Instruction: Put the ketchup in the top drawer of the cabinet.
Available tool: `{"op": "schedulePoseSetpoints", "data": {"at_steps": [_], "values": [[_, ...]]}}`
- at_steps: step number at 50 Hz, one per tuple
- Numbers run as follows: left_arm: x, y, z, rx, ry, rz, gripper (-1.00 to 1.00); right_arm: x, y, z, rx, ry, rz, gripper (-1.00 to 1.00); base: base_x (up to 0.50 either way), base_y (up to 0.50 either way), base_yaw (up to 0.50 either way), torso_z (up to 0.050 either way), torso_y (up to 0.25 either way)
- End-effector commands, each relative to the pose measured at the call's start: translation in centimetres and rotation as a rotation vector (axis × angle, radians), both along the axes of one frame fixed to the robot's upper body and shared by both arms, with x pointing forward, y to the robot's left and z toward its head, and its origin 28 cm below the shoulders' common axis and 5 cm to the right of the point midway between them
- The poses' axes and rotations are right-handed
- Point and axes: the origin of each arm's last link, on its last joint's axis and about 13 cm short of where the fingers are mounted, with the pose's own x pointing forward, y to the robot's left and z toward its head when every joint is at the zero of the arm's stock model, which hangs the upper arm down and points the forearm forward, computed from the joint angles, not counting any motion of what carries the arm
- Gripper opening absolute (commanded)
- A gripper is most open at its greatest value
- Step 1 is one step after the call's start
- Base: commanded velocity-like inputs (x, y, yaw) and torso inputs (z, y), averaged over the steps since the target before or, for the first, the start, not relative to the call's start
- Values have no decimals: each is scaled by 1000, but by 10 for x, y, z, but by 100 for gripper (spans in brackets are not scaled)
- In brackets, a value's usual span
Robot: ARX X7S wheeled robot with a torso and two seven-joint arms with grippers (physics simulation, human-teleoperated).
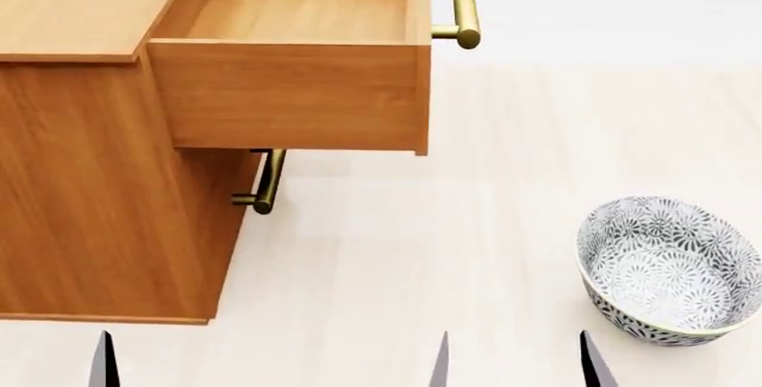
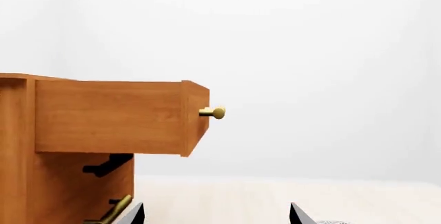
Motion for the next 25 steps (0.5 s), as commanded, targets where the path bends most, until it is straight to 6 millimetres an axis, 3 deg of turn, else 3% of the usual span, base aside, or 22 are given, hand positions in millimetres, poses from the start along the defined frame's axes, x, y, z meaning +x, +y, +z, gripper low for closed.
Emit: {"op": "schedulePoseSetpoints", "data": {"at_steps": [1,5,20,25], "values": [[0,0,0,0,1,-1,100,-1,-1,2,21,-2,13,100,35,0,0,0,0],[0,0,0,0,1,1,100,-1,0,0,19,-4,13,100,448,0,0,0,0],[0,0,0,2,2,0,100,-2,-2,4,19,-18,21,100,0,0,0,0,0],[1,0,0,-1,4,0,100,-5,-12,17,-69,-55,-13,100,0,0,0,0,0]]}}
